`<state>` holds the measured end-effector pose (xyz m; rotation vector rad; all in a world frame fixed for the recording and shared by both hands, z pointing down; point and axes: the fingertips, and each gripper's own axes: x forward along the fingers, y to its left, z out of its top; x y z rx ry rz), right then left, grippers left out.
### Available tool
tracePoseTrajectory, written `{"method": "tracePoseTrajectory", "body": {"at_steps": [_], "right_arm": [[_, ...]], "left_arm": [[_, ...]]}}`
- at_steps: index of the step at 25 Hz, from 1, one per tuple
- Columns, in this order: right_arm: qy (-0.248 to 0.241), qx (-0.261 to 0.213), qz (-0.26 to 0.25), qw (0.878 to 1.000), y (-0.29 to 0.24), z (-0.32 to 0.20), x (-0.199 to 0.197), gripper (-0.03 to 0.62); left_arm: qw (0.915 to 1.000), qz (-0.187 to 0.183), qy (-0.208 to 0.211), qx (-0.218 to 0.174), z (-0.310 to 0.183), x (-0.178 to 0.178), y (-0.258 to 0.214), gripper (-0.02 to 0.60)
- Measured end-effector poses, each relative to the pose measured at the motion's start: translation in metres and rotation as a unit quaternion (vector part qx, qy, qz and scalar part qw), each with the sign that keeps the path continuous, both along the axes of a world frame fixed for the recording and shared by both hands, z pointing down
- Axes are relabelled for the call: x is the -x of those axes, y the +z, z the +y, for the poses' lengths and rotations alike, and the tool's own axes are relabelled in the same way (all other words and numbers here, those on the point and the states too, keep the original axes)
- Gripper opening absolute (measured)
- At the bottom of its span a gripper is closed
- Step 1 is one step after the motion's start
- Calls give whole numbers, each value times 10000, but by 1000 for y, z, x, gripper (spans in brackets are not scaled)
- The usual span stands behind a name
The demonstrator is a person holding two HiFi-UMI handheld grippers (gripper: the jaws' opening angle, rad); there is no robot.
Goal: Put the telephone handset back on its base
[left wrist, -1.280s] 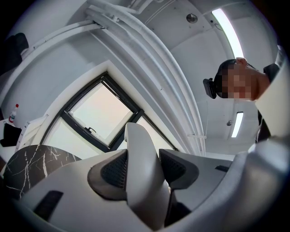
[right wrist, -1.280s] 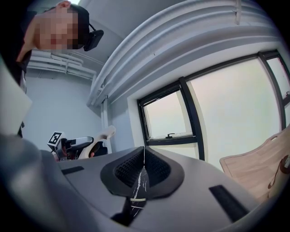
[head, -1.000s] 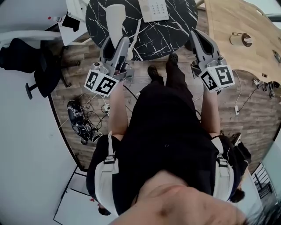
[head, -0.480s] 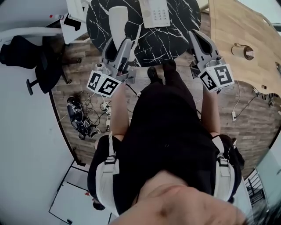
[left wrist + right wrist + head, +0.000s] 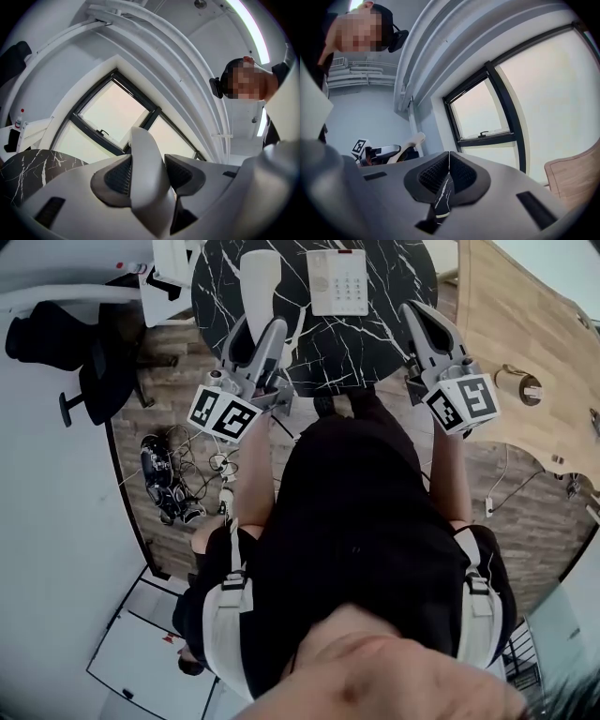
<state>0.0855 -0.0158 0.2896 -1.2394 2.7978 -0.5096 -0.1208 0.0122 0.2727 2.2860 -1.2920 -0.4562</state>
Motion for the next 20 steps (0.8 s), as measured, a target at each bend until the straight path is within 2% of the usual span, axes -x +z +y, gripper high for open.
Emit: {"method": "tracePoseTrajectory", "body": {"at_steps": [7,20], "right_arm": [[-256,25,-90,9996,4,-36,-7,31],[-721,442,-128,9963,42,-62,-12,31]], "left_arm": [[9997,-138,-184,-7,-27,-18,0,227],[9960,-376,-640,504,-39,-37,42,227]]}}
